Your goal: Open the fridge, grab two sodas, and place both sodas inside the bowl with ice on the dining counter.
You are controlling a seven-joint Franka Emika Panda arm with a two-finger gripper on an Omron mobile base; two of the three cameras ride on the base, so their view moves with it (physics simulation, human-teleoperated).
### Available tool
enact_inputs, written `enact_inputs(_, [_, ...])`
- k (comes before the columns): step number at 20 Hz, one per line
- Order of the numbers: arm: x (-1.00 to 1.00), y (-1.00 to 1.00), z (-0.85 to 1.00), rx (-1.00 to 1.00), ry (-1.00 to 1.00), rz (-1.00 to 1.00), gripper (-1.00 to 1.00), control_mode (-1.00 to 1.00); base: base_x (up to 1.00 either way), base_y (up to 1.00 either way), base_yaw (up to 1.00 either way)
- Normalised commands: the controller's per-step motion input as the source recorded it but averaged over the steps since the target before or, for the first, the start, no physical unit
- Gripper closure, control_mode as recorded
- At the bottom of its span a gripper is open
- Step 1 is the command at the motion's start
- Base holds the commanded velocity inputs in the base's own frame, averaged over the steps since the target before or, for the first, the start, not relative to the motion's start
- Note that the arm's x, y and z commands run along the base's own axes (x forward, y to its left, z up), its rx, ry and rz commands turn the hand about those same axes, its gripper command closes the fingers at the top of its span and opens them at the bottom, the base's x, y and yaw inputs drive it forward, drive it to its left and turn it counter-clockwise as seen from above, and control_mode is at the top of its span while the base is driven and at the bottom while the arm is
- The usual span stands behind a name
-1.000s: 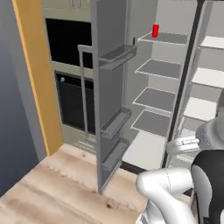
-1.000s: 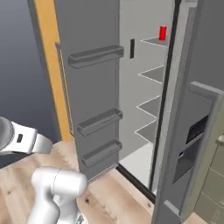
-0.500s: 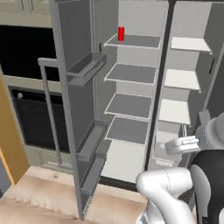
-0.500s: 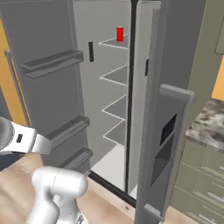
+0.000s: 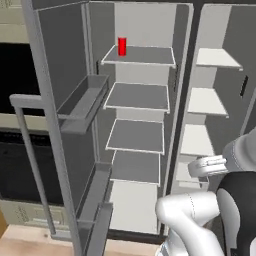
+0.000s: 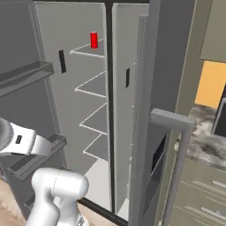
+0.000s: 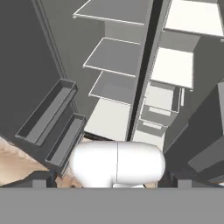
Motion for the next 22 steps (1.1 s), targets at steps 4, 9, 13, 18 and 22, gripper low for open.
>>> enact_inputs(4, [0.0,0.0,0.0,0.0,0.0,0.0,-1.0,1.0,0.54,0.35,-0.34])
enact_inputs(9, [0.0,0.0,0.0,0.0,0.0,0.0,-1.0,1.0,0.52,0.35,-0.33])
enact_inputs(13, [0.0,0.0,0.0,0.0,0.0,0.0,-1.0,1.0,0.61,0.11,-0.19])
enact_inputs(18, [0.0,0.0,0.0,0.0,0.0,0.0,-1.0,1.0,0.51,0.3,-0.06])
enact_inputs(22, [0.0,0.0,0.0,0.0,0.0,0.0,-1.0,1.0,0.57,0.29,0.0])
